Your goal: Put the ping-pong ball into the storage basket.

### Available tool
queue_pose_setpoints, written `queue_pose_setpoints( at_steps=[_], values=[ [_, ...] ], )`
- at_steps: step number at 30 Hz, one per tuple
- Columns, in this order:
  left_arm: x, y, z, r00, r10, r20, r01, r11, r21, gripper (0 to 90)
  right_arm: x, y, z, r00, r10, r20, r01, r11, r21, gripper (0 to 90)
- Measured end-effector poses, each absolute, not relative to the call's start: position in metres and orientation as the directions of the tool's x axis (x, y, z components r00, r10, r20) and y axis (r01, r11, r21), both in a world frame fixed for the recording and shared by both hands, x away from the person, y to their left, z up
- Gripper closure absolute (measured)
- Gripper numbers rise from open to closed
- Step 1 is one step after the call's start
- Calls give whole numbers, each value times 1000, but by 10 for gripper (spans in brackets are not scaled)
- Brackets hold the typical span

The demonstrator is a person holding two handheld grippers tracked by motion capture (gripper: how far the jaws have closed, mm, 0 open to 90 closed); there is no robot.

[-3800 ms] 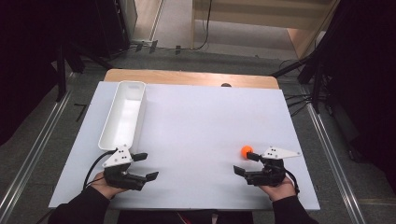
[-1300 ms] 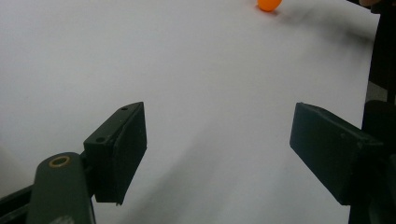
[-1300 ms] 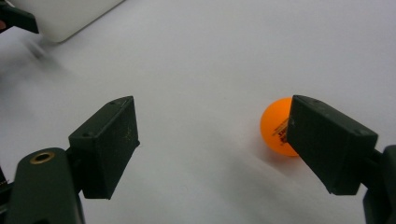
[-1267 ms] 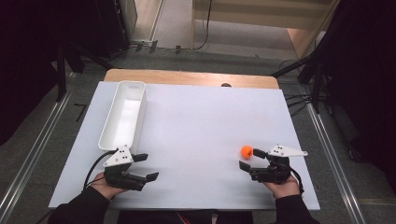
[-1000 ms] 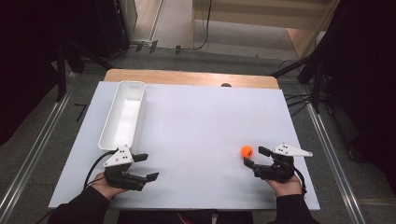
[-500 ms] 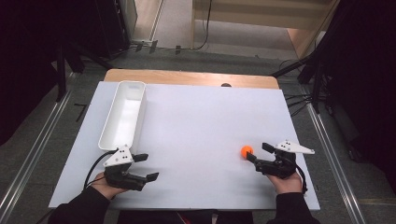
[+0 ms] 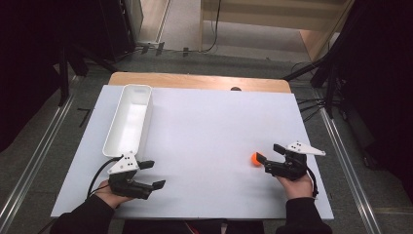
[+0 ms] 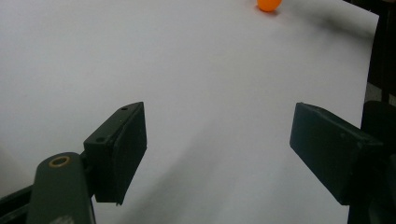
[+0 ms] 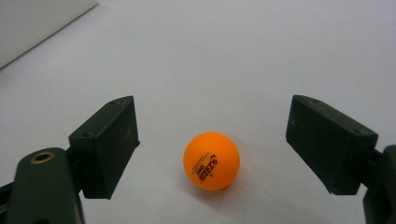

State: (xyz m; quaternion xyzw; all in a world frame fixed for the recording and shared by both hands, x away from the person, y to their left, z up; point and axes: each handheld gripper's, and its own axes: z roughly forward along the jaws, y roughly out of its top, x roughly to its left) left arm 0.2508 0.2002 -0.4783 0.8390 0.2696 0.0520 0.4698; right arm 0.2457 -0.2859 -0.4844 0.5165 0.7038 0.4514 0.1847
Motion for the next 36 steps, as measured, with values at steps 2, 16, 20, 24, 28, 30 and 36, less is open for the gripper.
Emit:
queue_pose_setpoints(
  at_steps=[2, 16, 20, 24, 28, 30, 36],
  values=[
    [251, 200, -478, 850, 500, -167, 404, -414, 816, 193, 248, -286, -484, -389, 898, 203, 563, 58, 824, 157],
    [250, 200, -478, 850, 499, -169, 404, -413, 816, 193, 258, -287, -484, -377, 906, 190, 556, 58, 829, 157],
    [251, 200, -478, 850, 498, -169, 404, -413, 816, 193, 262, -286, -484, -376, 907, 191, 557, 56, 829, 157],
    [251, 200, -478, 850, 498, -169, 405, -414, 815, 193, 264, -285, -485, -377, 906, 194, 560, 56, 826, 158],
    [250, 200, -478, 850, 498, -170, 406, -415, 814, 193, 264, -284, -487, -386, 903, 189, 566, 70, 821, 157],
    [250, 200, -478, 850, 498, -171, 406, -412, 816, 193, 264, -284, -488, -385, 903, 189, 567, 70, 821, 157],
    [250, 200, -478, 850, 499, -171, 406, -414, 814, 193, 264, -282, -490, -393, 900, 191, 584, 83, 808, 157]
  ],
)
